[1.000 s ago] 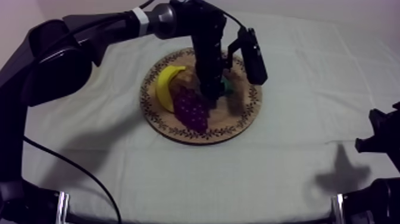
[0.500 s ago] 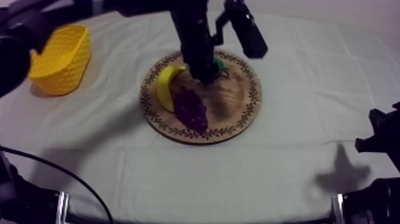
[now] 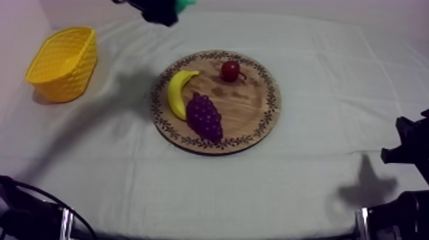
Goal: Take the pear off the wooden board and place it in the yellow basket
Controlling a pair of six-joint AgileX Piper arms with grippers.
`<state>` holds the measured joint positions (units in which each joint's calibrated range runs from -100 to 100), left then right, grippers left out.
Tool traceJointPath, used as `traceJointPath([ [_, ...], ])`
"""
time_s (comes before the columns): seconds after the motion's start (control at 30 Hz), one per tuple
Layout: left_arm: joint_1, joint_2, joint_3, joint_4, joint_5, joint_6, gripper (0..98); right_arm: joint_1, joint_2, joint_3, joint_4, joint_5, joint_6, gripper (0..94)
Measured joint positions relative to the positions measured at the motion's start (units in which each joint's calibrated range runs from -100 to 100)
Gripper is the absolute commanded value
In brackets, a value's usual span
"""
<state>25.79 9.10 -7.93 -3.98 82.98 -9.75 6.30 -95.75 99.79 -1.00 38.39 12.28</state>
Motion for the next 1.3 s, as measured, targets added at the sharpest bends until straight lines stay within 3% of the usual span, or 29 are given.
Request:
traceJointPath([
  [0.27, -9.7, -7.1, 2.9, 0.2, -2.3, -1.8, 47.3, 0.0, 0.0, 0.0, 0.0, 0.0, 0.0, 0.3],
  [0.73, -26.5, -0.5, 9.2, 1.17, -9.7, -5.2, 47.5, 0.0, 0.0, 0.0, 0.0, 0.0, 0.0, 0.3],
  [1.07, -29.8, 9.0, 6.7, 1.44, -11.6, -6.2, 49.0, 0.0, 0.0, 0.0, 0.0, 0.0, 0.0, 0.3],
  [1.3, -30.3, 11.9, 7.1, 2.03, -13.2, -6.9, 71.2, 0.0, 0.0, 0.0, 0.0, 0.0, 0.0, 0.3],
])
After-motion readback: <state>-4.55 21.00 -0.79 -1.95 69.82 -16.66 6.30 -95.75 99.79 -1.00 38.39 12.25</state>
